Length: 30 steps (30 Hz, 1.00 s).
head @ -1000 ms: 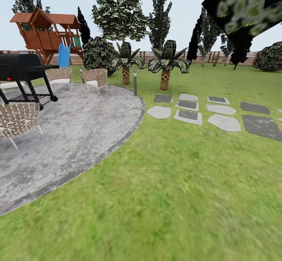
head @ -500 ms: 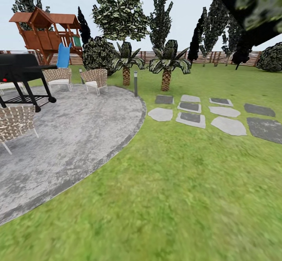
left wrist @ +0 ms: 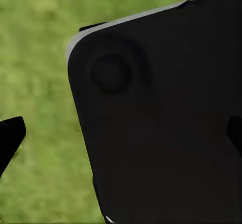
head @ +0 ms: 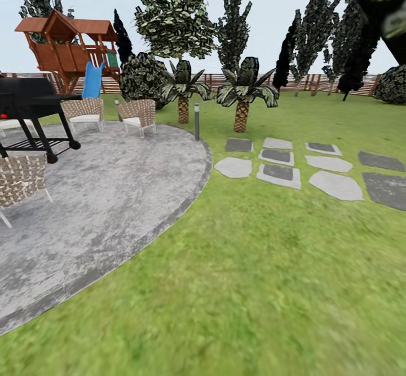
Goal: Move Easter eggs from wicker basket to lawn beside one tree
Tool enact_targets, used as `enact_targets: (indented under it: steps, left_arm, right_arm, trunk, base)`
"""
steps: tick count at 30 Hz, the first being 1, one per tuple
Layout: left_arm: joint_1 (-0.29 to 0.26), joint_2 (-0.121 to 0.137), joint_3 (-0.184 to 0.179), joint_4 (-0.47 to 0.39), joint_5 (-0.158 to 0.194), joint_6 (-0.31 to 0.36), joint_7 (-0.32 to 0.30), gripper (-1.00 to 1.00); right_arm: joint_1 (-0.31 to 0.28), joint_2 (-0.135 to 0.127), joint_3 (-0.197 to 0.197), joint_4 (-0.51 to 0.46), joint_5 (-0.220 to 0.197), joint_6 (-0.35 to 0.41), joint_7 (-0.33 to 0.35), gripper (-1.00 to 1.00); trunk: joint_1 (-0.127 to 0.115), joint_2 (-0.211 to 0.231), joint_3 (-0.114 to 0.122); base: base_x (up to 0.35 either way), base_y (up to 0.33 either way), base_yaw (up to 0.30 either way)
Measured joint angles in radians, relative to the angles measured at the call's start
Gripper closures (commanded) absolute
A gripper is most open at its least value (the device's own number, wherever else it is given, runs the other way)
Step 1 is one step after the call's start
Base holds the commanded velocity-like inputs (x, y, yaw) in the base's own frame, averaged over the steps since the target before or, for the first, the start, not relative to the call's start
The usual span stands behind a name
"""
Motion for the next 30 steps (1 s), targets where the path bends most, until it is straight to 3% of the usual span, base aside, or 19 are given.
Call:
enact_targets:
  steps: [12, 30]
  left_arm:
    - [0.000, 0.033, -0.002, 0.001, -0.011, -0.032, -0.007, -1.00]
    - [0.000, 0.036, -0.009, 0.001, -0.015, -0.033, -0.001, -1.00]
  right_arm:
    - [0.000, 0.000, 0.002, -0.004, 0.001, 0.000, 0.000, -1.00]
    - [0.000, -0.001, 0.001, 0.002, 0.000, 0.000, 0.000, -1.00]
  trunk:
    - [0.000, 0.000, 0.000]
    - [0.000, 0.000, 0.000]
  base:
    - [0.298, 0.077, 0.087]
    - [0.296, 0.156, 0.065]
